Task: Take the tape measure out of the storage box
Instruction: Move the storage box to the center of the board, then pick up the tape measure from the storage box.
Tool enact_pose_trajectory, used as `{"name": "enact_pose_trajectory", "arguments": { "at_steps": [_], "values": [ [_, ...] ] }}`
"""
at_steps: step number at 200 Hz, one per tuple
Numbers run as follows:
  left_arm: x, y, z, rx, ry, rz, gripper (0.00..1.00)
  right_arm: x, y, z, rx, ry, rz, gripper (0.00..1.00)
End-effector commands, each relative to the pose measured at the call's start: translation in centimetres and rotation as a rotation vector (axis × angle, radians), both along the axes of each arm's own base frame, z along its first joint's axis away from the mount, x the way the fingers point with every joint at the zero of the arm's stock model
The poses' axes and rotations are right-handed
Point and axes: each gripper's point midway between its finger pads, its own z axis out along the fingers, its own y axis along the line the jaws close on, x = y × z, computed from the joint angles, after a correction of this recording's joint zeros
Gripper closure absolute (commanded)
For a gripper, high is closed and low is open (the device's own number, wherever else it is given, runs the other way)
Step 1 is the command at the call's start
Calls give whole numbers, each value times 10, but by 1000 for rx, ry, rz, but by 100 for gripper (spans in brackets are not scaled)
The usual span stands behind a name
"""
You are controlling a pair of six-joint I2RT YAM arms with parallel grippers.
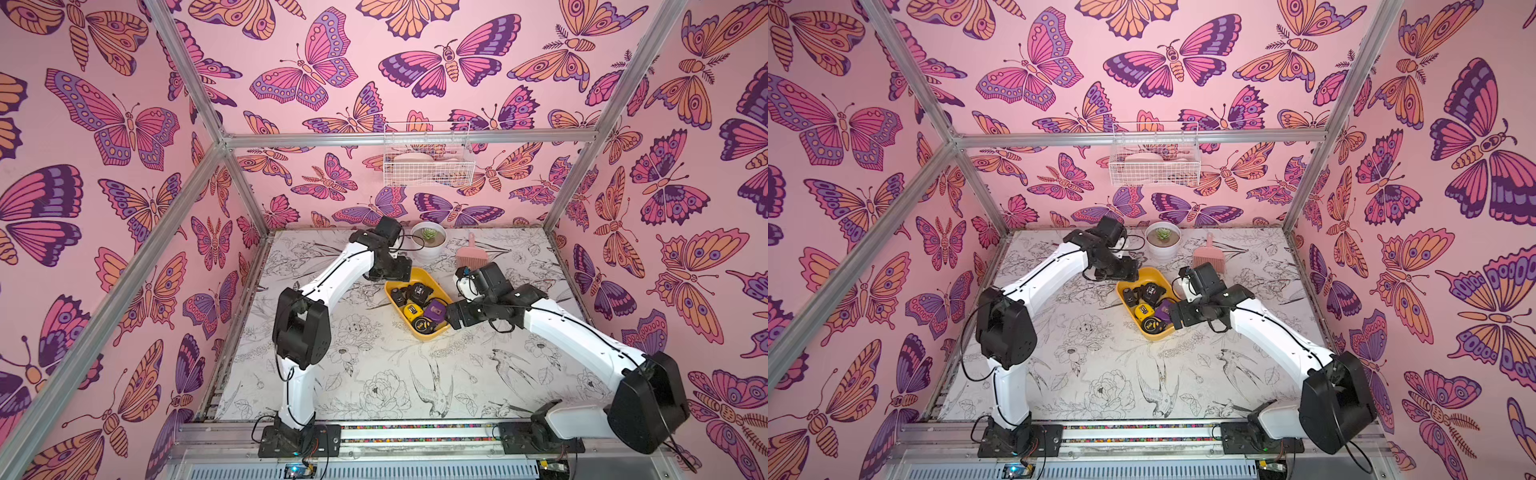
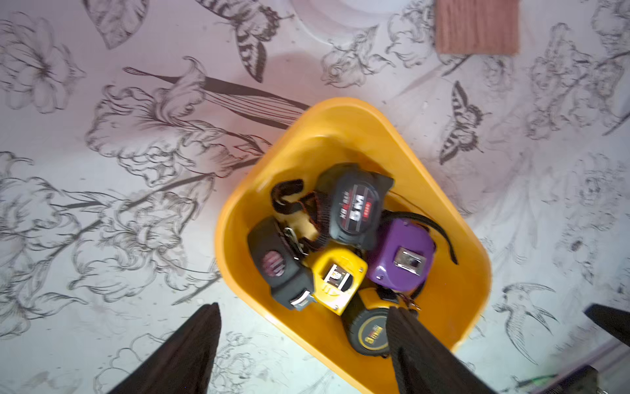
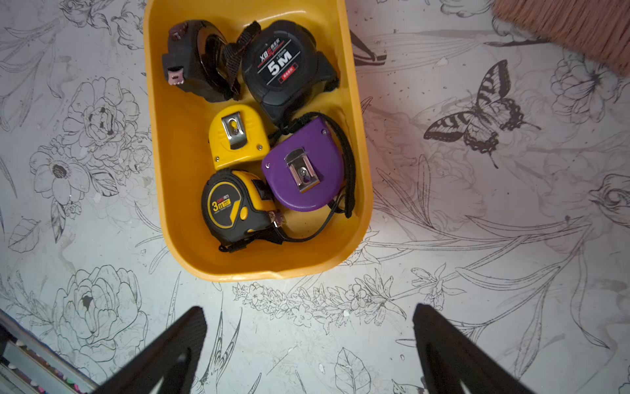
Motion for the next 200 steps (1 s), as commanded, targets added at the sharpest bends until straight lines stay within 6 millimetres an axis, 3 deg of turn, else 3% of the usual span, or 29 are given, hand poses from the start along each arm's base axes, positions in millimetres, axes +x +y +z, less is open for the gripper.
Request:
{"name": "enact_pose_trajectory", "arguments": {
  "at_steps": [1,33,63,143,200],
  "values": [
    [-17,-8,-13,-12,110,51,19,6,-5,6,-39,-21,-17,1],
    [-19,-33,-24,-17,129,4,20,8,-14,6,-59,-37,-52,1],
    [-11,-57,-31,20,65,-146,17,5,-18,7,-41,-44,-75,1],
    [7,-57,-74,181,35,-368,10,-4,-46,22,-50,-116,-176,1],
    [0,-68,-90,160,62,-439,8,-7,-50,22,-51,-111,-193,1]
  ]
}}
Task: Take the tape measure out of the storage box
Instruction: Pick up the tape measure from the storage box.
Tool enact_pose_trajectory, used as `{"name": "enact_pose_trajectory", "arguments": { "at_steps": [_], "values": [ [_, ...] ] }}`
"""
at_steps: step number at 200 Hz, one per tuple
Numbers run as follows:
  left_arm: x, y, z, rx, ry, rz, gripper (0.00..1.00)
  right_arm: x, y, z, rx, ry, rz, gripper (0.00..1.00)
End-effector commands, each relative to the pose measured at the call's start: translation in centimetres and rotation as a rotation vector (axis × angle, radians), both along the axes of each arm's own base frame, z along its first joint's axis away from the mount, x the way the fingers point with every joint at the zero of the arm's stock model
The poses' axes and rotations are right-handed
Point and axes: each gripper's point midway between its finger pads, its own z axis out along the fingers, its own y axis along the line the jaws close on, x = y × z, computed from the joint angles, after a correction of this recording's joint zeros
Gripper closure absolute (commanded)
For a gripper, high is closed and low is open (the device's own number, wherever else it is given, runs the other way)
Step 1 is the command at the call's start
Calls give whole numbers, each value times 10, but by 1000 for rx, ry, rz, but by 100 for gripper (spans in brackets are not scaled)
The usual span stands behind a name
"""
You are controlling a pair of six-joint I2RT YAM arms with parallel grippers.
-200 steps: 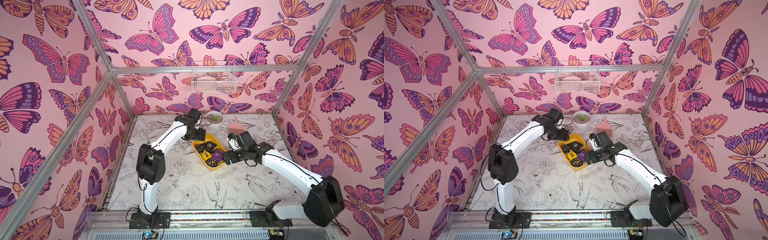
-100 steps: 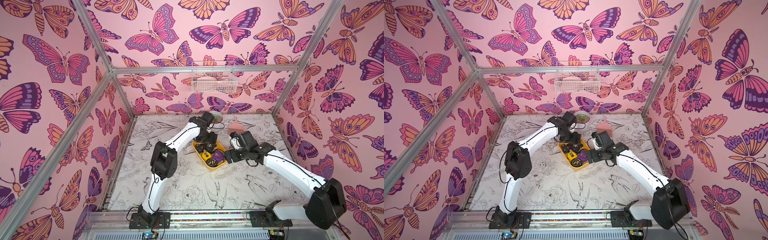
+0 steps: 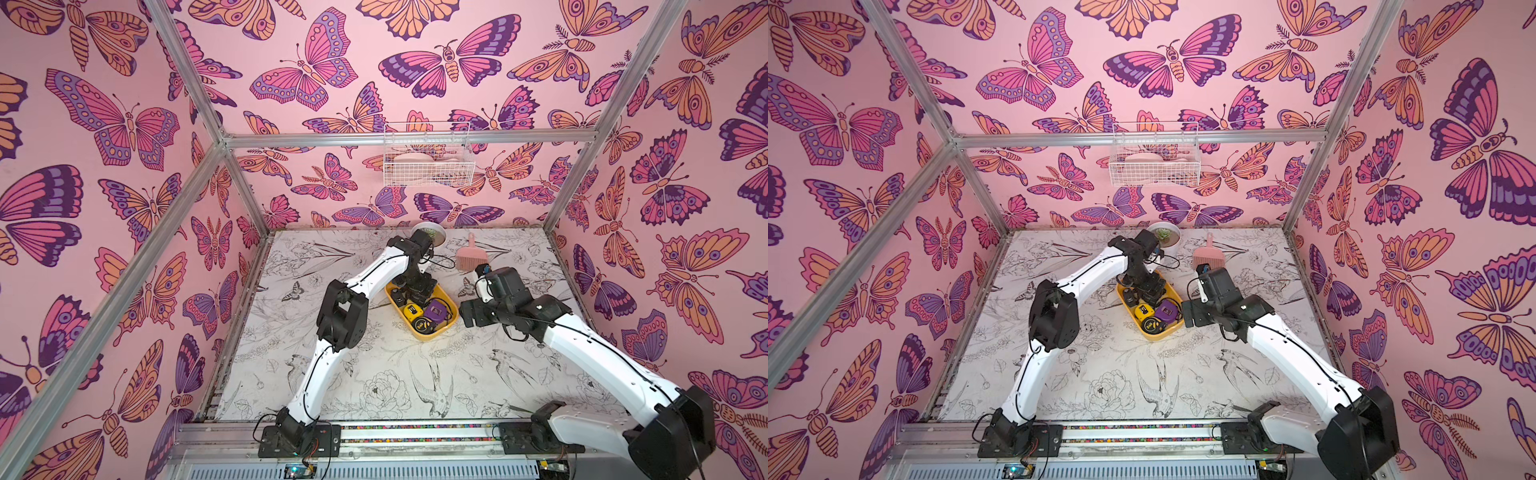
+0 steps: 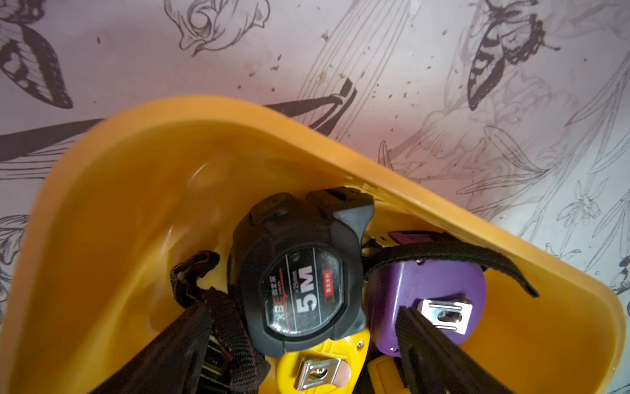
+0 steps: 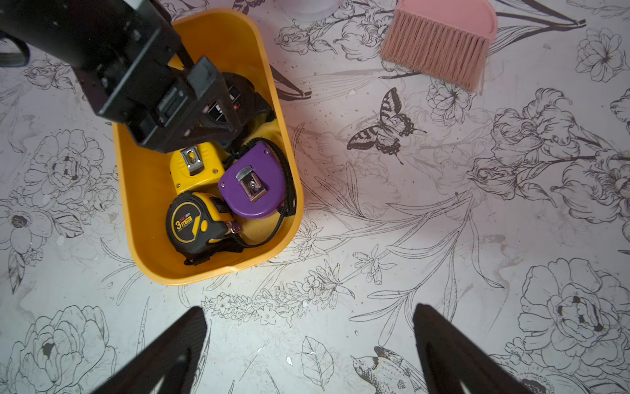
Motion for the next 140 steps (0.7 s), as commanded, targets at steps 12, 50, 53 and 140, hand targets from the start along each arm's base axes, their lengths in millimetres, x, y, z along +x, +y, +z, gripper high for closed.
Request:
{"name": "enact_pose_trajectory", "arguments": {
  "at_steps": [12,50,53,140],
  "values": [
    [-5,-2,-11,27,15,-57,8,-4,-9,-4,-18,20,-36,1],
    [-3,-3,-28,73,9,-69,8,-4,-11,-4,-29,15,-42,1],
    [-3,-3,-30,78,9,-69,8,-4,-11,-4,-29,14,-44,1],
    [5,-4,-24,121,-50,-38,44,-4,-15,-3,-35,2,-52,1]
  ]
}}
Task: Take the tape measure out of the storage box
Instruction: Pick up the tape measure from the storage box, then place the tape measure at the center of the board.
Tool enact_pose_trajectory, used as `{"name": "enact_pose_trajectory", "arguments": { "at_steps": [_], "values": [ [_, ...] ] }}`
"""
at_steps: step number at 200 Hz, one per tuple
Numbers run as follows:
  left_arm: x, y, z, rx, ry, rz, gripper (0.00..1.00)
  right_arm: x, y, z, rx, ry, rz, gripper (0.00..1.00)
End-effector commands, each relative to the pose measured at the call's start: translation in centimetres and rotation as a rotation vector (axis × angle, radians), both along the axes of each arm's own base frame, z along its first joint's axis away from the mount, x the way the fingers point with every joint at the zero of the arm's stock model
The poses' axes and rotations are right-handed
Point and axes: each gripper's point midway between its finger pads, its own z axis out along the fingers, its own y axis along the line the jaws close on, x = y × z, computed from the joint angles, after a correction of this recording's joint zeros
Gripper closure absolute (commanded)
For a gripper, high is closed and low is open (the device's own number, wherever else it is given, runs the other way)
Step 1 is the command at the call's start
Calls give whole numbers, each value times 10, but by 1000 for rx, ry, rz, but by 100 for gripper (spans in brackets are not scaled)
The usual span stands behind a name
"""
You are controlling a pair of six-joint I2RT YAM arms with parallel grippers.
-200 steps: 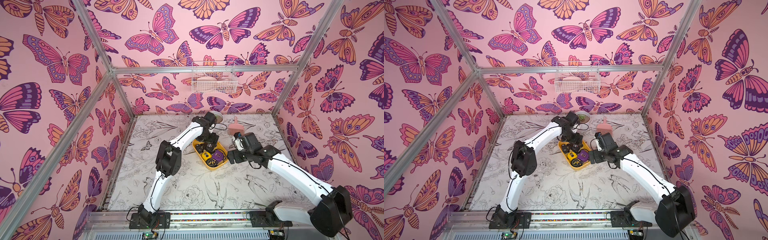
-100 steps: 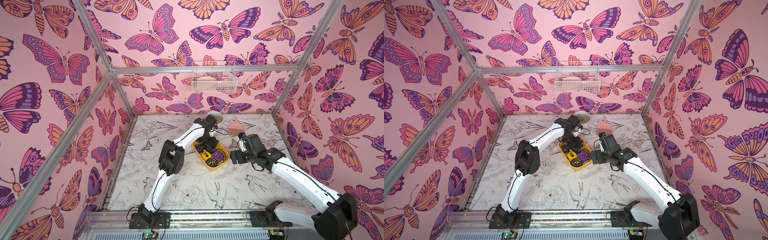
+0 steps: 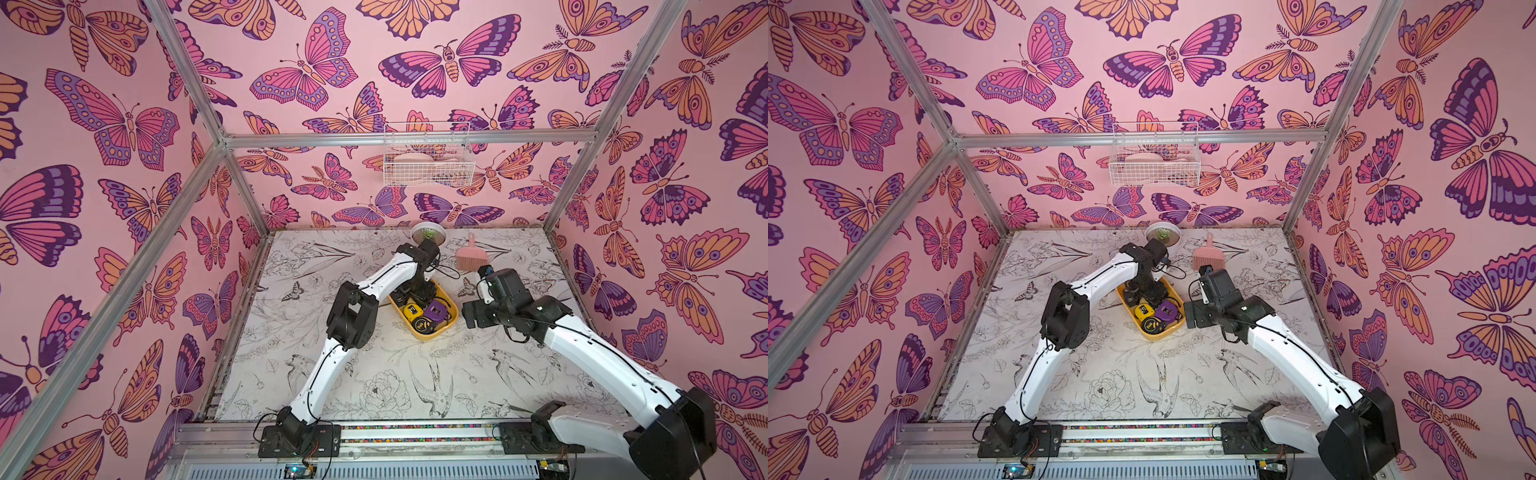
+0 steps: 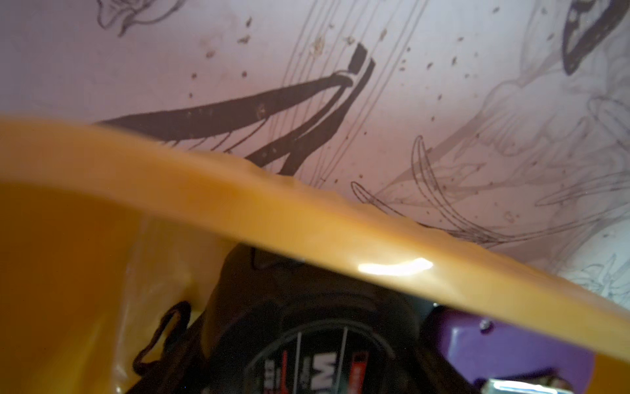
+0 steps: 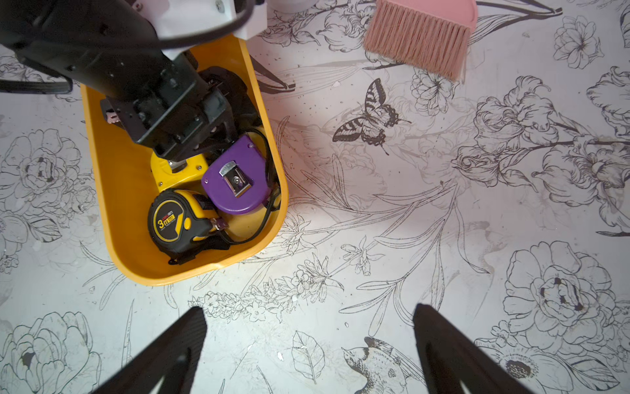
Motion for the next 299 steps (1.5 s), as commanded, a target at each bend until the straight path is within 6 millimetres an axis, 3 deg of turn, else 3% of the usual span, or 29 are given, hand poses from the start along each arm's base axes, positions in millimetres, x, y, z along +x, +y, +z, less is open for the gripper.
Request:
{"name": "enact_pose_trajectory", "arguments": {
  "at_steps": [1,38,72,132,171,186,224,299],
  "values": [
    [4,4,13,18,-33,19,44,-3,-6,-2,-6,4,-19,1],
    [9,6,55,-24,-96,70,47,-6,9,-7,72,19,34,1],
    [-6,5,73,-81,-67,56,49,3,27,-18,265,61,47,1],
    [-39,10,77,-135,-7,-43,54,47,50,-11,622,161,83,1],
    [-45,11,78,-159,-19,-73,54,85,59,-5,807,195,111,5],
    [-45,10,78,-167,-19,-74,54,93,67,-17,831,257,132,7],
    [-43,2,87,-218,-38,-75,54,99,75,-29,861,327,135,11],
    [-40,-12,99,-315,-78,-99,53,98,96,-26,926,386,171,17]
  ]
}}
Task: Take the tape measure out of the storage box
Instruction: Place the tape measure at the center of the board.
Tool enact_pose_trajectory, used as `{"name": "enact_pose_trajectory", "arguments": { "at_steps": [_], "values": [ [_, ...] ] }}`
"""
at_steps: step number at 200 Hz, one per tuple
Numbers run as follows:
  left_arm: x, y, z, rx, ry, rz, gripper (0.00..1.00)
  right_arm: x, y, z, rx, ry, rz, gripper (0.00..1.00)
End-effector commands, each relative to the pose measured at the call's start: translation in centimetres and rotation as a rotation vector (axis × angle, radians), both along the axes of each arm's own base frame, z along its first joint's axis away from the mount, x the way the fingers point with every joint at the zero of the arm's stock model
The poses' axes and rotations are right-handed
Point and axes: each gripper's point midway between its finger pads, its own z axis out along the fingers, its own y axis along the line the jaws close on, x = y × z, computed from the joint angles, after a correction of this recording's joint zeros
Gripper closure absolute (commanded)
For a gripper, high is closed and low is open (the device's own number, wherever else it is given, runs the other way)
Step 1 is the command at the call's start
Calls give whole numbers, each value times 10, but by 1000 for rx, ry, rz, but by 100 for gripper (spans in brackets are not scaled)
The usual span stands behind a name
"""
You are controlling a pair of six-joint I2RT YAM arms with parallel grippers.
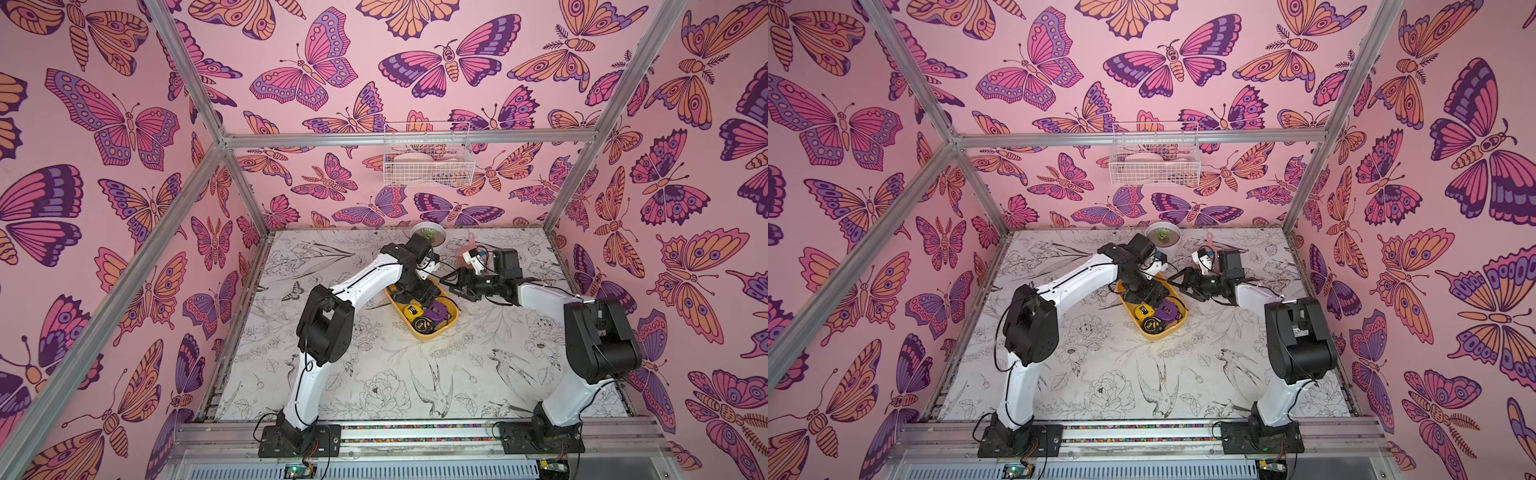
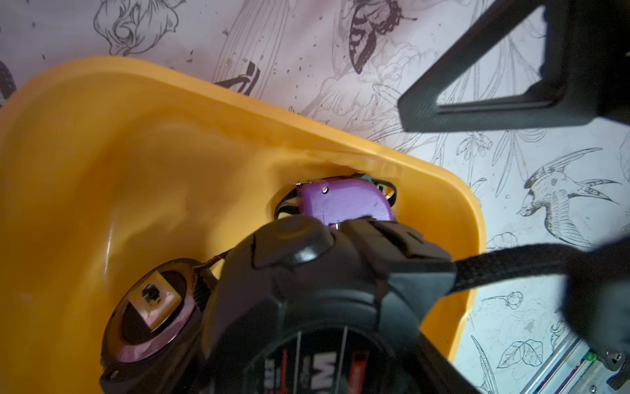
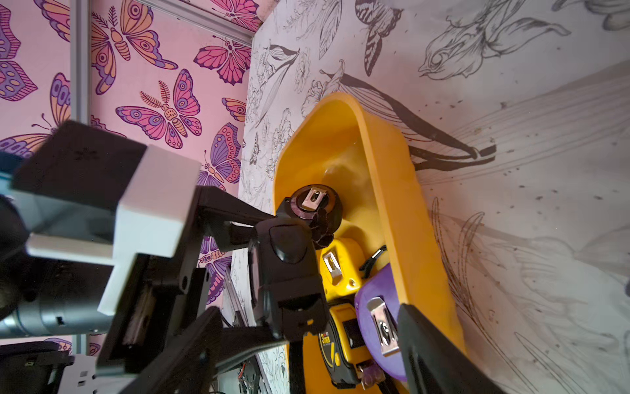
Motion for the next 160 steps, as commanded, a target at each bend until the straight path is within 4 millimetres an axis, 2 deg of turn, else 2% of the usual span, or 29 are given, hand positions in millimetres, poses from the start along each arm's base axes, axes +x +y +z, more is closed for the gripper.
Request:
{"name": "enact_pose_trajectory", "arguments": {
  "at_steps": [1,46,81,128,160],
  "values": [
    [2,-9,25,-85,-41,-23,53,0,16,8,29,5,50,17],
    [5,-15,33,-123,-67,-29,53,1,22,2,43,41,57,26],
    [5,-19,35,-154,-78,-39,52,4,28,2,82,68,63,43],
    [4,-22,39,-188,-96,-51,51,4,38,6,136,83,83,57],
    [4,-23,34,-186,-84,-47,46,5,42,7,160,93,88,74]
  ]
}}
